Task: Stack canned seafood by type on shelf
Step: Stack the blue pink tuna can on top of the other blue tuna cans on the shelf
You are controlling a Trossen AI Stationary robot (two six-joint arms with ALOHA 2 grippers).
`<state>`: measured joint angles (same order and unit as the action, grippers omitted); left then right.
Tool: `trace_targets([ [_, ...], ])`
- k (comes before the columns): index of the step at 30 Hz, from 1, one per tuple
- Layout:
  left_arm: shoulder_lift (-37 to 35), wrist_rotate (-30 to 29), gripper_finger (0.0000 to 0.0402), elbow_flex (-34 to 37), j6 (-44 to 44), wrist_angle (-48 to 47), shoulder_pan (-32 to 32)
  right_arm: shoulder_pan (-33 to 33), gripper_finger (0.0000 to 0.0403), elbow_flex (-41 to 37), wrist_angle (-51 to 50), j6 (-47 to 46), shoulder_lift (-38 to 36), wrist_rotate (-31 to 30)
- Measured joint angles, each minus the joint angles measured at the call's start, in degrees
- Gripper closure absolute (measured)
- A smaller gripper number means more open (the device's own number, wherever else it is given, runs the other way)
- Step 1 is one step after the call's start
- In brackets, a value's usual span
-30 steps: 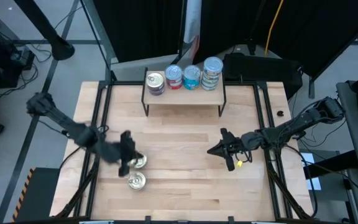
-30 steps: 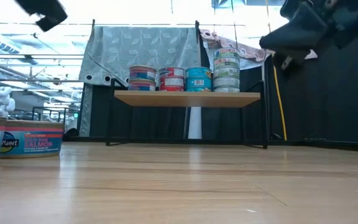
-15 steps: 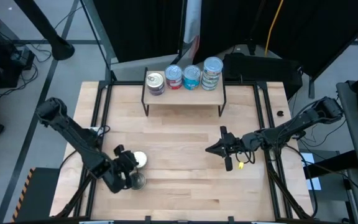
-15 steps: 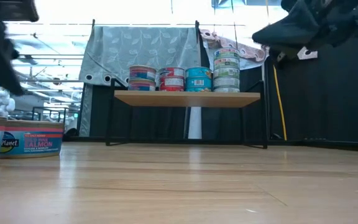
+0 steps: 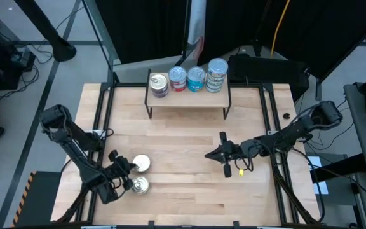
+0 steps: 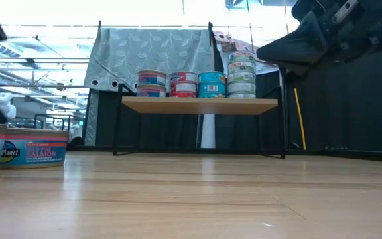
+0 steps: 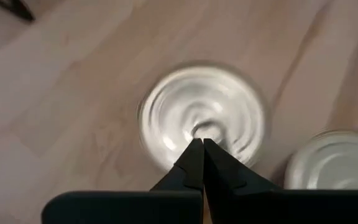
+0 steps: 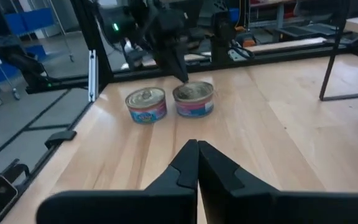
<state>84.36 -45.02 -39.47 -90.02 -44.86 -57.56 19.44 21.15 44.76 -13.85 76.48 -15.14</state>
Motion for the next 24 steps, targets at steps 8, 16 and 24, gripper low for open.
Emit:
trace_targets([
  [8, 1.46, 0.44, 0.0401, 1.51, -1.80, 3.44, -0.39, -0.35, 0.0403, 0.02, 2.22, -0.03, 1.38, 0.02],
  [16, 1.46, -0.87, 0.0401, 1.32, -1.94, 4.14, -1.52, -0.48, 0.0403, 0.02, 2.07, -0.15, 1.38, 0.15],
  [24, 6.19, -3.28, 0.0401, 1.12, -8.70, 3.24, -3.51, -0.48, 0.0403, 0.02, 1.00, -0.20, 1.38, 0.26],
])
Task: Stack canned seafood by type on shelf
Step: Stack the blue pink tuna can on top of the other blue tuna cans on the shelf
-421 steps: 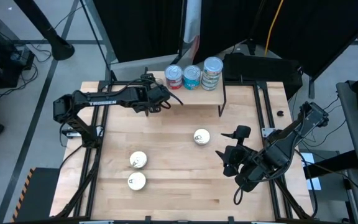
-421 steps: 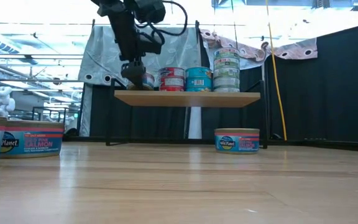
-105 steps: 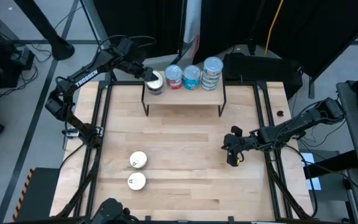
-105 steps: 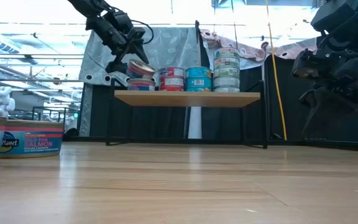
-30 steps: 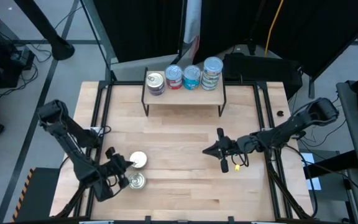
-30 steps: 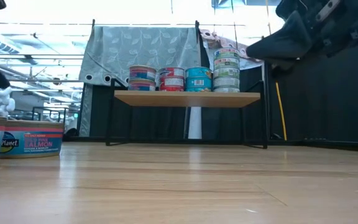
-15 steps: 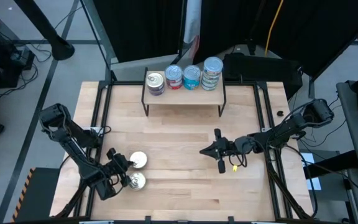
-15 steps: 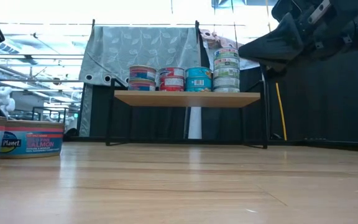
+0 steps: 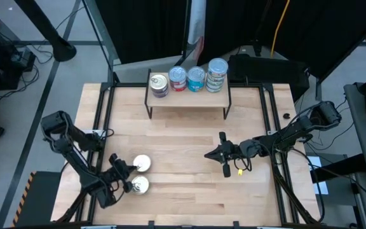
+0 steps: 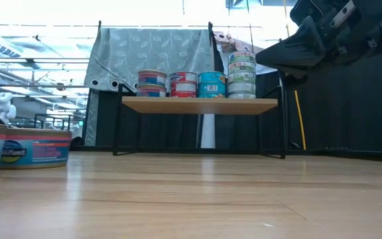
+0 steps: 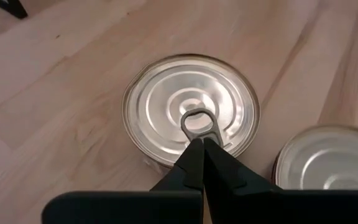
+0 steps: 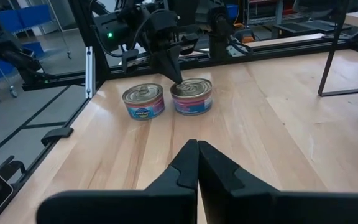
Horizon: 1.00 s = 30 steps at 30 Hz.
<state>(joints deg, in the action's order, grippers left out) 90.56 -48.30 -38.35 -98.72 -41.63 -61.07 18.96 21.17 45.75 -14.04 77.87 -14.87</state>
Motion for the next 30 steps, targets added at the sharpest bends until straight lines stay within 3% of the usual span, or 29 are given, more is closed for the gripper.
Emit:
trace_targets([
  [5, 3.48, -0.79, 0.0402, -0.08, -4.62, 1.28, -1.44, 0.00, 0.0403, 0.00, -1.08, -0.24, -0.02, 0.02],
  [7, 4.47, 5.50, 0.0402, 0.27, -5.36, 2.78, -1.76, 0.00, 0.0403, 0.00, -1.13, -0.24, -0.02, 0.00],
  [11, 4.21, 7.55, 0.0401, 0.08, -5.92, 3.05, -1.69, 0.00, 0.0403, 0.00, -1.18, -0.22, -0.02, 0.03],
  [16, 4.13, 5.79, 0.0401, -0.80, -4.58, 1.67, -1.69, 0.00, 0.0403, 0.02, -1.51, -0.22, -0.04, 0.02],
  [24, 4.08, 3.78, 0.0401, -8.99, -2.85, -12.88, -1.51, 0.00, 0.0403, 0.02, -1.71, -0.22, -0.04, -0.05],
  [30, 4.03, 3.77, 0.0401, -8.10, 2.78, -12.09, 1.49, -1.15, 0.0403, 4.40, -1.31, -3.52, 3.89, -3.18],
])
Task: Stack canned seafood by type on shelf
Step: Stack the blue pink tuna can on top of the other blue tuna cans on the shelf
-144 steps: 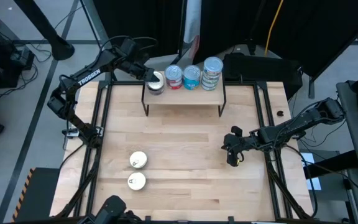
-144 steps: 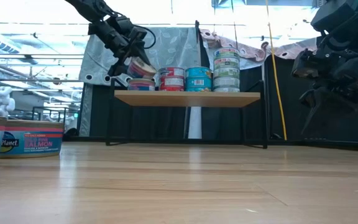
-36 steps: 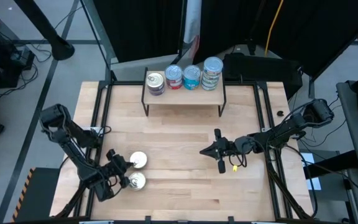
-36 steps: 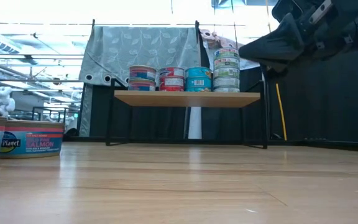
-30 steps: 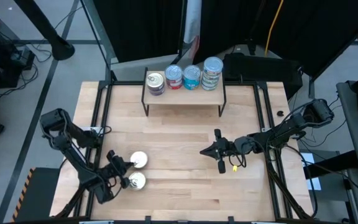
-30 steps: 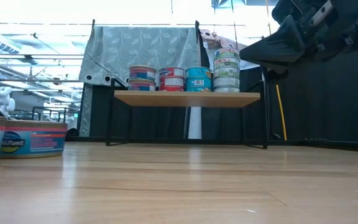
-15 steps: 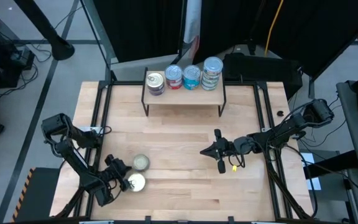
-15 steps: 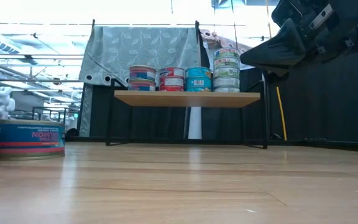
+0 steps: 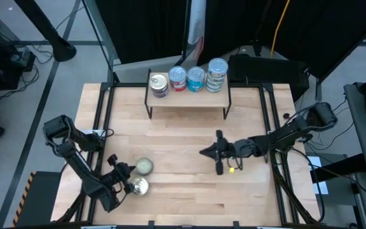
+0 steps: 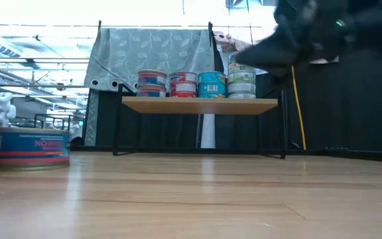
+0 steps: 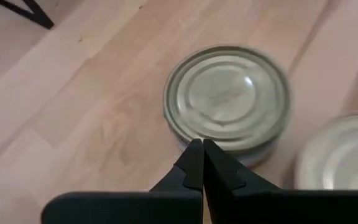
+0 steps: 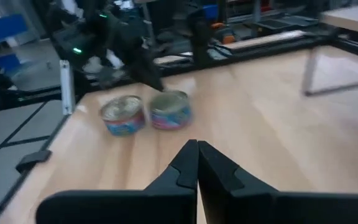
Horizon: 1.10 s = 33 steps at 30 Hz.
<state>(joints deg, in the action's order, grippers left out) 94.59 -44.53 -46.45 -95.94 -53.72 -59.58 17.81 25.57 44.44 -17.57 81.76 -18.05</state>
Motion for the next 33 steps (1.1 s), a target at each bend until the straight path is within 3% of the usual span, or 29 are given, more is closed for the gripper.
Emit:
trace_targets([
  [4, 0.00, 0.26, 0.0401, 1.15, 6.31, 1.98, 4.20, 0.18, 0.0403, 9.01, -1.14, 1.75, 8.99, 0.51],
  [10, 0.00, -1.43, 0.0401, 0.95, 19.12, 6.51, 11.30, -0.51, 0.0403, 23.81, -1.22, 11.45, 24.40, 0.47],
  [15, 0.00, -3.23, 0.0401, 0.90, 27.12, 9.95, 16.29, -3.04, 0.0403, 31.90, -1.51, 13.24, 34.48, 2.59],
  [21, -3.37, 3.58, 0.0401, -0.99, 26.18, 8.16, 14.94, -5.49, 0.0403, 35.18, -2.43, 6.62, 40.85, 9.12],
  [26, -5.55, 4.14, 0.0401, 0.53, 18.63, 6.03, 10.64, -5.91, 0.0403, 37.76, -5.18, 5.29, 42.46, 10.78],
  [33, -5.42, 4.44, 0.0401, 6.82, 15.80, 15.37, 11.03, -6.13, 0.0403, 44.15, -15.75, 5.26, 45.07, 11.02],
])
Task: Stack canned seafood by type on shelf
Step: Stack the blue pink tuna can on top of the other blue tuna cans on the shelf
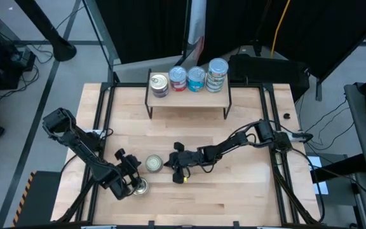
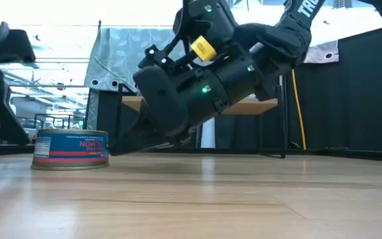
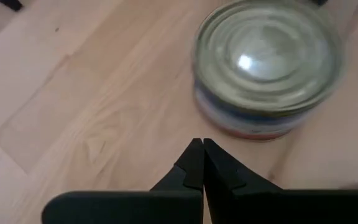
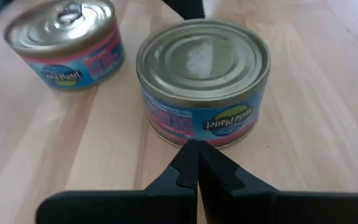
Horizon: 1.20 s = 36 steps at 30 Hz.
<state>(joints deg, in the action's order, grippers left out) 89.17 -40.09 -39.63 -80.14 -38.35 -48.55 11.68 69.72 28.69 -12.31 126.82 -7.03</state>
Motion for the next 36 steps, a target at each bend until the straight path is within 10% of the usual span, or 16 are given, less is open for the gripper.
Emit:
trace_targets([
  [36, -4.04, -4.67, 0.0401, -3.22, 27.91, 17.66, 7.52, -0.81, 0.0402, 1.72, -6.80, 1.50, 0.37, -0.52],
])
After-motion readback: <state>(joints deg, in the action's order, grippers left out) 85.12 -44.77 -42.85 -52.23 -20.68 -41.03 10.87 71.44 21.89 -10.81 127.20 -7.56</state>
